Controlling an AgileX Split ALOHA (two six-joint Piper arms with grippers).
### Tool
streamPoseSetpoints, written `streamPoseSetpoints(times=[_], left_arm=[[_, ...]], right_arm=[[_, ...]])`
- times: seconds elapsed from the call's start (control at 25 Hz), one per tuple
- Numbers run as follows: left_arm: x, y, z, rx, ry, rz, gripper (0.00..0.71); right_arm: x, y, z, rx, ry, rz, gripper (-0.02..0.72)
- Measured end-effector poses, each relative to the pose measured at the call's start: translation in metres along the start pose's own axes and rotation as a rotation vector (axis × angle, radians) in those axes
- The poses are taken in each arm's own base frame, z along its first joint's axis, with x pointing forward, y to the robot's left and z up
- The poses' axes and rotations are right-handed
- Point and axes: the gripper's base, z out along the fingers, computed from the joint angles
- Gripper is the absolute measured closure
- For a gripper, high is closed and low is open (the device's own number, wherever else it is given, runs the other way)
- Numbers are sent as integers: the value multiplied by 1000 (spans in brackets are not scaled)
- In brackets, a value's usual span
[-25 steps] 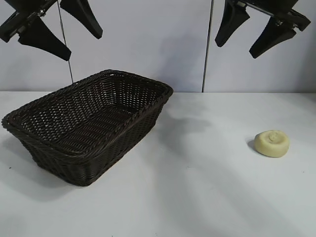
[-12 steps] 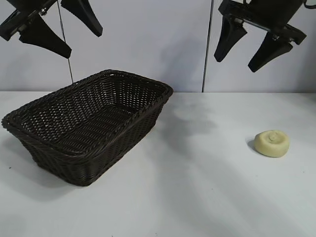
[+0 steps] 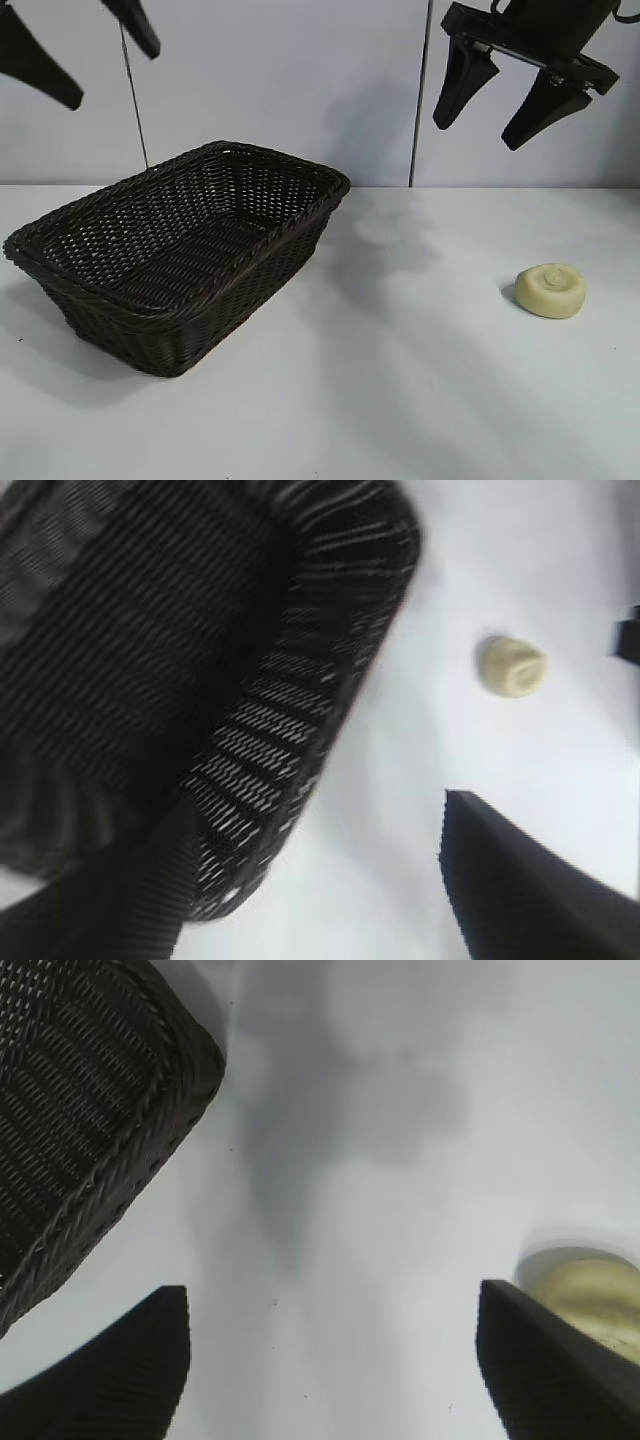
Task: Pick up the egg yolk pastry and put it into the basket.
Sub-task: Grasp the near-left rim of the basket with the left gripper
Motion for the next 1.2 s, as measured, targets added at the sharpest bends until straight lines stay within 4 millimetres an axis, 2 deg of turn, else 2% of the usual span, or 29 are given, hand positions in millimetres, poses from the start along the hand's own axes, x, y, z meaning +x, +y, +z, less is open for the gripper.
streamPoseSetpoints(times=[0.24, 0.36, 0.48, 0.84, 1.2], left_arm=[[45, 35, 13, -125, 41, -143, 213], [54, 45, 24, -139, 32, -224, 213], [56, 49, 30, -137, 3, -280, 213], [48, 47, 30, -98, -89, -461, 213], [47, 48, 30, -98, -110, -480, 213]], right_arm=[[0, 0, 0, 0, -1, 0, 134], [0, 0, 0, -1, 2, 0, 134], [0, 0, 0, -1, 2, 0, 134], [0, 0, 0, -1, 2, 0, 134], [0, 0, 0, -1, 2, 0, 134]])
